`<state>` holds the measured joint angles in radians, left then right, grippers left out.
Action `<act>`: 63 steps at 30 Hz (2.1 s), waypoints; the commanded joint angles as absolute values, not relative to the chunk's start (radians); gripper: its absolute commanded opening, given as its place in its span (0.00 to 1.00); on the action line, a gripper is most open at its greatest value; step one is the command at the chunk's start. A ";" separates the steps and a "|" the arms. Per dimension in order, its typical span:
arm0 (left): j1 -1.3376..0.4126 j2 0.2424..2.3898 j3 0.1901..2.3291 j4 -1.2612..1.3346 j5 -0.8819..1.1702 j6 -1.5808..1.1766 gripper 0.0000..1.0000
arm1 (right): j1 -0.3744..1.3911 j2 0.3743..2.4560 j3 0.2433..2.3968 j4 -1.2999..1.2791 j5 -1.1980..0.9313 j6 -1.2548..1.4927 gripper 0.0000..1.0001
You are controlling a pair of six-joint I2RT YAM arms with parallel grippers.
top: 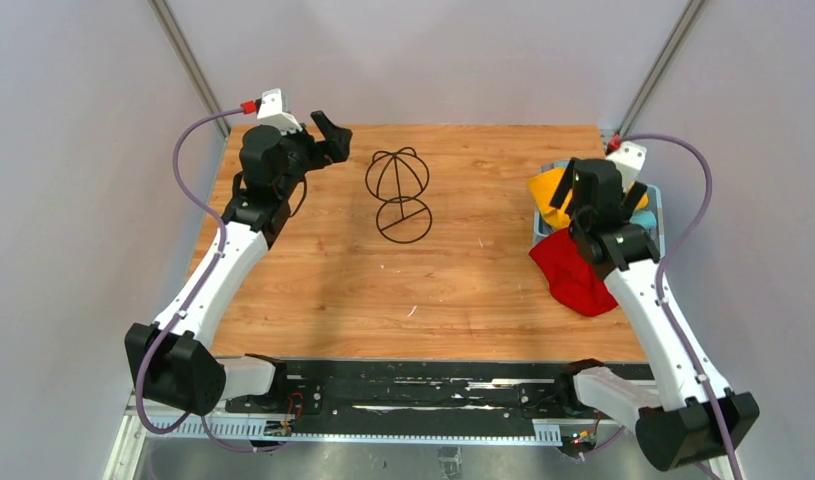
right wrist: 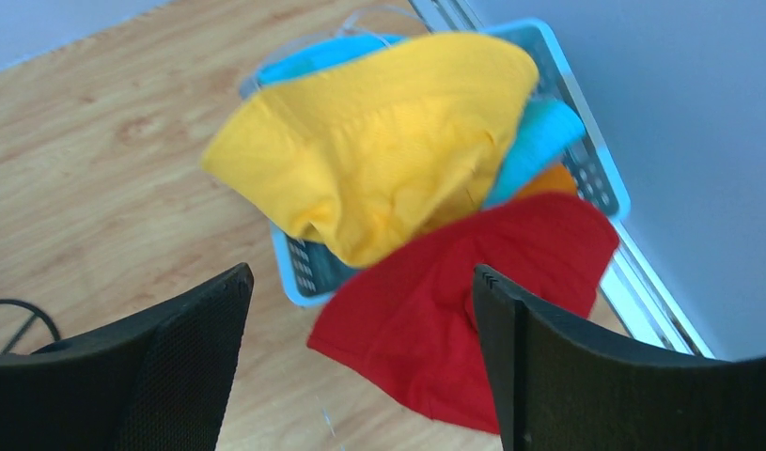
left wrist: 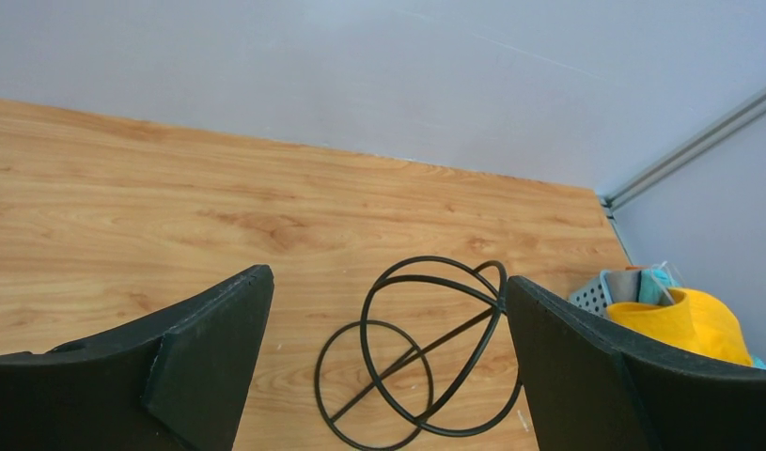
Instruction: Stack the hats
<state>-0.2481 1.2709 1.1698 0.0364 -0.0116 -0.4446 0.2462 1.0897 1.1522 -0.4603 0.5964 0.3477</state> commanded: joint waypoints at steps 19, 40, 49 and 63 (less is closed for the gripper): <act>-0.245 1.311 1.188 0.092 0.086 -0.457 0.98 | -0.058 1.155 0.938 -0.436 0.396 0.525 0.74; -0.245 1.364 1.260 0.062 0.087 -0.442 0.98 | -0.166 1.360 1.025 -0.395 0.277 0.547 0.71; -0.245 1.374 1.263 0.072 0.107 -0.455 0.98 | -0.175 1.285 1.046 -0.401 0.271 0.518 0.01; -0.307 1.278 1.363 0.075 0.224 -0.291 0.98 | -0.002 1.113 1.403 -0.445 -0.036 0.402 0.01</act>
